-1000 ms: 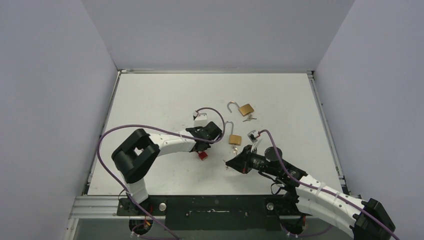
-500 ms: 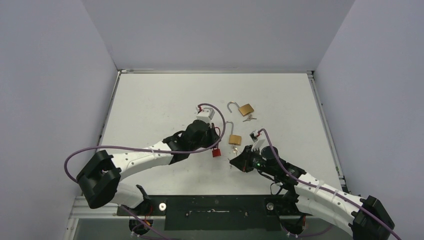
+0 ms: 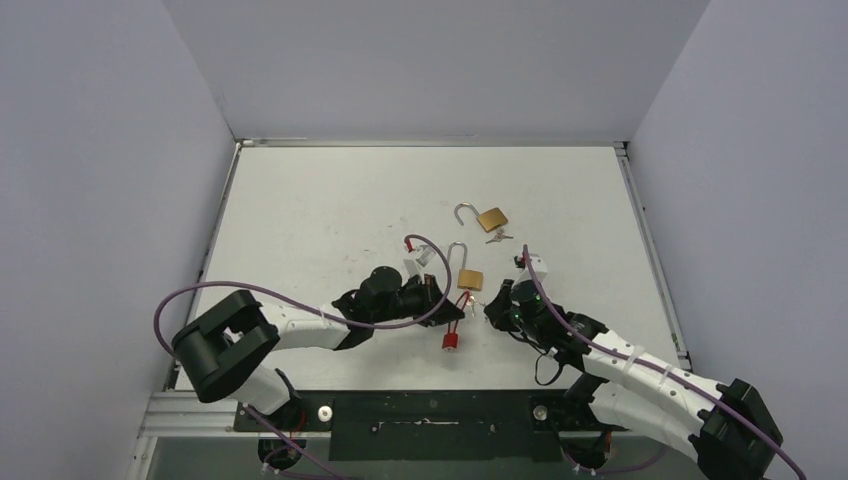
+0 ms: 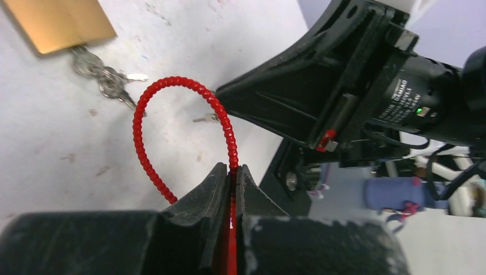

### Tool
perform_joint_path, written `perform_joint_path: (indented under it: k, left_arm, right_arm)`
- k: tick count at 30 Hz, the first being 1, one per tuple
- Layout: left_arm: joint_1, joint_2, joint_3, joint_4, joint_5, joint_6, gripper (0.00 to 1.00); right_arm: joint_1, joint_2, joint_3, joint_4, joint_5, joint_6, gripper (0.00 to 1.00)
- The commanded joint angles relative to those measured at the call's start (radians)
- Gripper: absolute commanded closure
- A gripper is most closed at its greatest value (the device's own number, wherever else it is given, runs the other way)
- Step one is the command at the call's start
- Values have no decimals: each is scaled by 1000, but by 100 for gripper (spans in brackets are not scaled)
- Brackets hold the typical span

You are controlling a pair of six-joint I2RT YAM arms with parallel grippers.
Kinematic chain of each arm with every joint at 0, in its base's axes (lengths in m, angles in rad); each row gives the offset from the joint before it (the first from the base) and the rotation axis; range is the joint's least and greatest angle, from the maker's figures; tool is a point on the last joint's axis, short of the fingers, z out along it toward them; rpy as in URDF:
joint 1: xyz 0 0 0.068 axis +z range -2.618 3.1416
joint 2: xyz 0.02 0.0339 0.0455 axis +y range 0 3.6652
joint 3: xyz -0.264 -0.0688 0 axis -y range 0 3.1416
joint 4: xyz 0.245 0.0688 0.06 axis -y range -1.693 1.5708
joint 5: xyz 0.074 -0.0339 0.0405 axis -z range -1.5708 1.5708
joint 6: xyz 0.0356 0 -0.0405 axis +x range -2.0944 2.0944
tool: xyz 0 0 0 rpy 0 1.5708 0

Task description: Unlock with the key

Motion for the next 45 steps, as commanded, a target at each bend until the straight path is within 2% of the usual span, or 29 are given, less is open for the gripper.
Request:
perform_joint_path:
  k: [1,6,9,16,23,29,35,38,41,45]
  left_arm:
    - [-4,109,-68,485,125,-295,100]
    - [-4,241,-84,633,113,-374,100]
    - [-2,312,-107,768,118,-388,100]
    - [11,477,-143,960,111,-456,100]
    - [20,565,-188,1038,69,-454,100]
    - [37,575,-227,1022,47,-394,90]
    - [64,573,-282,1048,24,-391,67]
    - [71,530,-300,1005,-3,-375,57]
    - [74,457,-296,866,-37,-338,50]
    - [66,299,-269,537,-138,-276,45]
  right_arm:
    - [-8,31,57,-78,124,23,100]
    - [-13,29,76,-130,174,34,100]
    - [-17,24,72,-133,166,39,100]
    - [-22,22,61,-129,145,51,100]
    - [-23,25,67,-130,136,49,100]
    - [-24,30,67,-123,127,50,100]
    - [-24,32,68,-121,120,48,100]
    - [-25,31,68,-117,116,48,100]
    - [-25,30,66,-116,113,48,100]
    - [-26,26,63,-116,113,48,100]
